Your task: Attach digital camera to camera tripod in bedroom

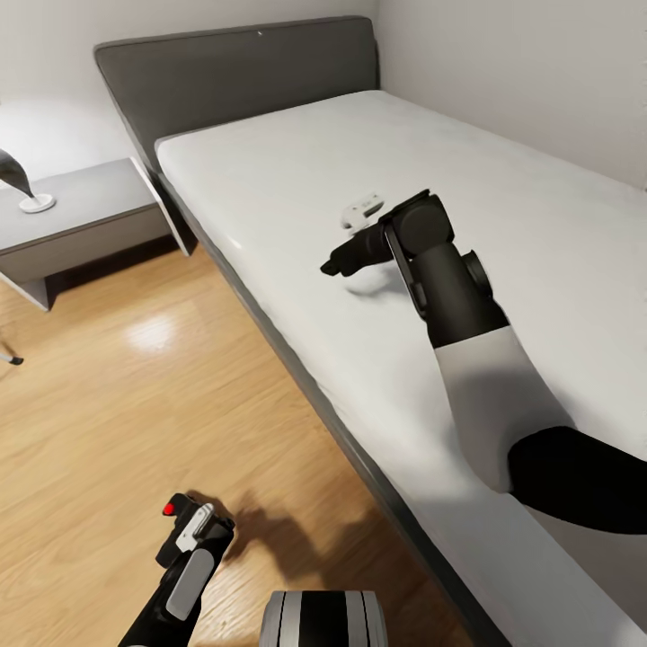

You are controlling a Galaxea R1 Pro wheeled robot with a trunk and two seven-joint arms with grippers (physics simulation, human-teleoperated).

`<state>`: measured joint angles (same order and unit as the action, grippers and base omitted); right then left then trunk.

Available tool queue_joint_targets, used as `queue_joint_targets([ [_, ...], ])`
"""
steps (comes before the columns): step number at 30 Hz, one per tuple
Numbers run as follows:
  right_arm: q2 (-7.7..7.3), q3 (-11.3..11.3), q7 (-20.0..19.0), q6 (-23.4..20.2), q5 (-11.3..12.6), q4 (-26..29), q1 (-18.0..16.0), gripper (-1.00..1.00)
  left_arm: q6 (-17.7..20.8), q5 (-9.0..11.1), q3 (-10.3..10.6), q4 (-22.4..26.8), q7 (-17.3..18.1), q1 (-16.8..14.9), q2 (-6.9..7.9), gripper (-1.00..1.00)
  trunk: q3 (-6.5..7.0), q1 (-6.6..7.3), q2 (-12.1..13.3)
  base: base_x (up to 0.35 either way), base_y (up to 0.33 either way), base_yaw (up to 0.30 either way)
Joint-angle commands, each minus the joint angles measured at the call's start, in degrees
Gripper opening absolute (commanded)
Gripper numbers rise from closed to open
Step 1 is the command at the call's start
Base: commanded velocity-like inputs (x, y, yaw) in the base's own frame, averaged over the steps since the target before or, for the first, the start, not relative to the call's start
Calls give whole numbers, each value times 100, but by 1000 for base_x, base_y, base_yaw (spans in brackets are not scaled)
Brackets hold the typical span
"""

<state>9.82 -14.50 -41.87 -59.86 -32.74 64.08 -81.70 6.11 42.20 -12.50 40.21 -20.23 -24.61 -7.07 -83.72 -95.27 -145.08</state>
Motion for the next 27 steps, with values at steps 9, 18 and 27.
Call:
queue_joint_targets([
  [9, 2, -140, -56, -14, -51, 7, -4, 100, 30, 34, -21, 21, -23, 0, -5, 100, -4, 1, -2, 0, 0, -19],
  [18, 3, -149, -52, -14, -59, 29, -4, 100, 30, 34, -19, 22, -25, 0, -5, 100, -4, 1, -2, 0, 0, -88],
  [27, 1, -150, -50, -14, -60, 49, -4, 100, 30, 34, -23, 22, -25, 0, -5, 100, -4, 1, -2, 0, 0, -190],
])
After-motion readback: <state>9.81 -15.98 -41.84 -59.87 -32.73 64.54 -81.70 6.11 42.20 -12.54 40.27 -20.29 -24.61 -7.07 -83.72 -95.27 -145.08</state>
